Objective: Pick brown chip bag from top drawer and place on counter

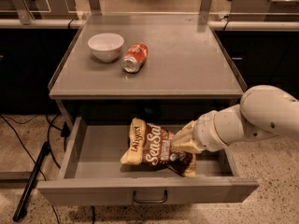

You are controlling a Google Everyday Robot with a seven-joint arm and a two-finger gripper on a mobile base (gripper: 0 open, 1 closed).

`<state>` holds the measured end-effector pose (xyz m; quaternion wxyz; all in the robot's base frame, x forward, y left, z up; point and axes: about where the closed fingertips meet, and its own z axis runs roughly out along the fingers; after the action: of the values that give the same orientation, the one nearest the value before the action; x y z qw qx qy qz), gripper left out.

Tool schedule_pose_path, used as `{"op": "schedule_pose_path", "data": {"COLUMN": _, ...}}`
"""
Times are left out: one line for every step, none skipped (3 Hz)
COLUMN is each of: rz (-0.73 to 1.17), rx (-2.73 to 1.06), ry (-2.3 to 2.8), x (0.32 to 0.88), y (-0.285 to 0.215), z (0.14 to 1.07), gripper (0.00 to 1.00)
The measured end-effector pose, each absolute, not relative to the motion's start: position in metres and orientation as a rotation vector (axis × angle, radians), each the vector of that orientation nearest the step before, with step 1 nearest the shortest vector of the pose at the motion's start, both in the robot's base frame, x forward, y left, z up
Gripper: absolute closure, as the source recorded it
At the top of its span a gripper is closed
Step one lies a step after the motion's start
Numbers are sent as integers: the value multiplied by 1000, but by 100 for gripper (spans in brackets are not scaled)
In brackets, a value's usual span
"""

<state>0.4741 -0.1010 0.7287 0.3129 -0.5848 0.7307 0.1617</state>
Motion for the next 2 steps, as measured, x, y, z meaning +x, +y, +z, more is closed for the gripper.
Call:
{"op": "schedule_pose_path", "data": {"rz": 416, "rx": -1569, "ry": 1918, "x": 486, "y": -94, "z": 718, "gripper": 3}}
{"op": "schedule_pose_path", "data": {"rz": 420, "rx": -1585, "ry": 1917, "x": 497, "y": -89, "z": 707, "gripper": 1}}
